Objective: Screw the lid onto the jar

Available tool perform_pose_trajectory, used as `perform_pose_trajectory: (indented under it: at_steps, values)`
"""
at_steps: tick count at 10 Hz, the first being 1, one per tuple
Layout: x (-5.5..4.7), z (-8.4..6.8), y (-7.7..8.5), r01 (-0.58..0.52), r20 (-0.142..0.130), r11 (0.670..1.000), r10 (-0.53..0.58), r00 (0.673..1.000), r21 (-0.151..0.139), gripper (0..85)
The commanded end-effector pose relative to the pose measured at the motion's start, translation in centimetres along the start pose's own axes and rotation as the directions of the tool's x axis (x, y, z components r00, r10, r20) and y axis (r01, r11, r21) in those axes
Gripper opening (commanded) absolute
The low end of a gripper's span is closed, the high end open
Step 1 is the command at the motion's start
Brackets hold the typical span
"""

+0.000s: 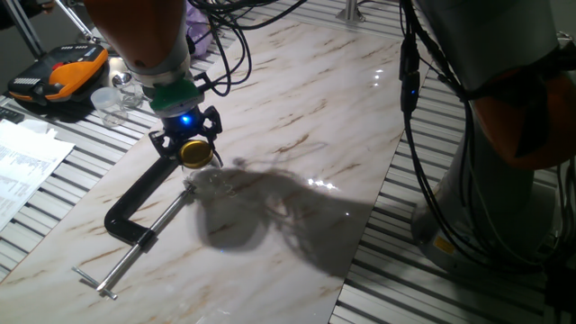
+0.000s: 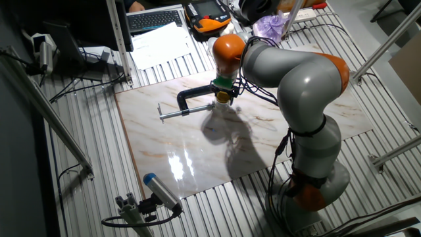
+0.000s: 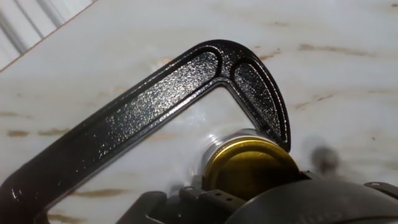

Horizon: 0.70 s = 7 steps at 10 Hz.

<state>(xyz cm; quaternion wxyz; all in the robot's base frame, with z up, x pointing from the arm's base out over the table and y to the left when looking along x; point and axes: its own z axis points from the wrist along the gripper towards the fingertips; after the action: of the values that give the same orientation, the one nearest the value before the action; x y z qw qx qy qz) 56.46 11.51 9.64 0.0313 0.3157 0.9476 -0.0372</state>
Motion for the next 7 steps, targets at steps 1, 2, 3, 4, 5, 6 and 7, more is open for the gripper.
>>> perform_pose_trajectory:
  at_steps: [1, 2, 3, 4, 5, 6, 7]
  values:
    - [-0.01, 0.00, 0.00, -0.009, 0.001, 1.000, 0.009, 1.000, 0.004, 0.0]
    - [-0.01, 0.00, 0.00, -0.022, 0.006, 1.000, 0.021, 1.000, 0.005, 0.0]
    - [-0.02, 0.01, 0.00, -0.029, 0.011, 1.000, 0.029, 1.000, 0.007, 0.0]
    - [-0.02, 0.02, 0.00, -0.039, 0.015, 0.999, 0.039, 0.999, 0.008, 0.0]
    - [-0.04, 0.03, 0.00, -0.050, 0.021, 0.999, 0.050, 0.999, 0.007, 0.0]
    - [-0.05, 0.05, 0.01, -0.059, 0.021, 0.998, 0.059, 0.998, 0.003, 0.0]
    - [-0.05, 0.06, 0.02, -0.071, 0.024, 0.997, 0.071, 0.997, 0.003, 0.0]
